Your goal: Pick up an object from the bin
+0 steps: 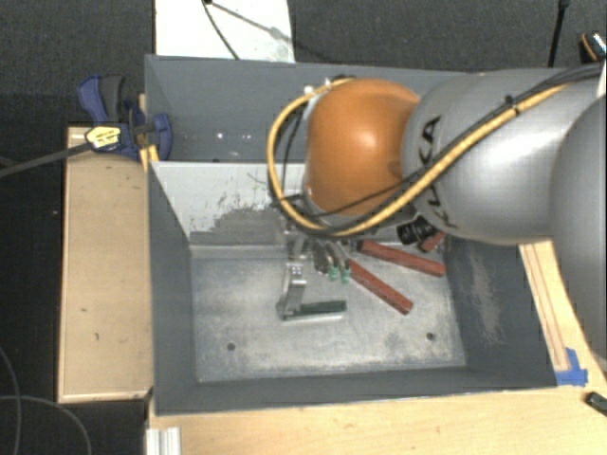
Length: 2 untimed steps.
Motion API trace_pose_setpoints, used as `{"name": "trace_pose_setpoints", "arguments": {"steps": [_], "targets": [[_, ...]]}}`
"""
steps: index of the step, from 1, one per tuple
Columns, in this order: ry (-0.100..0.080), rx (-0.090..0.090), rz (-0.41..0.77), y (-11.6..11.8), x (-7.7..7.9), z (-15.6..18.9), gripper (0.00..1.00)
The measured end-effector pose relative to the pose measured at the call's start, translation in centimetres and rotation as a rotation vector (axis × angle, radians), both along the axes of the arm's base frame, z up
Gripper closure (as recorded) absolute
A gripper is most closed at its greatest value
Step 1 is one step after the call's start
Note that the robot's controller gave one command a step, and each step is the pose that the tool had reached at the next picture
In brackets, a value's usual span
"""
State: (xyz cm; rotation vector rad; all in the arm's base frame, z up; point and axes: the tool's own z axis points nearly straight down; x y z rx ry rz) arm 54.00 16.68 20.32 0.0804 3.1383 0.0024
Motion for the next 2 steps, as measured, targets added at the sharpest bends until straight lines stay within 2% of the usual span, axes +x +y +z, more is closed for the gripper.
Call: {"name": "trace_pose_setpoints", "arguments": {"steps": [1, 2], "targets": [[0.005, -0.002, 0.368, -6.2, -3.7, -13.5, 0.00], [-0.005, -0.004, 0.277, -10.9, 1.8, -13.2, 0.00]]}}
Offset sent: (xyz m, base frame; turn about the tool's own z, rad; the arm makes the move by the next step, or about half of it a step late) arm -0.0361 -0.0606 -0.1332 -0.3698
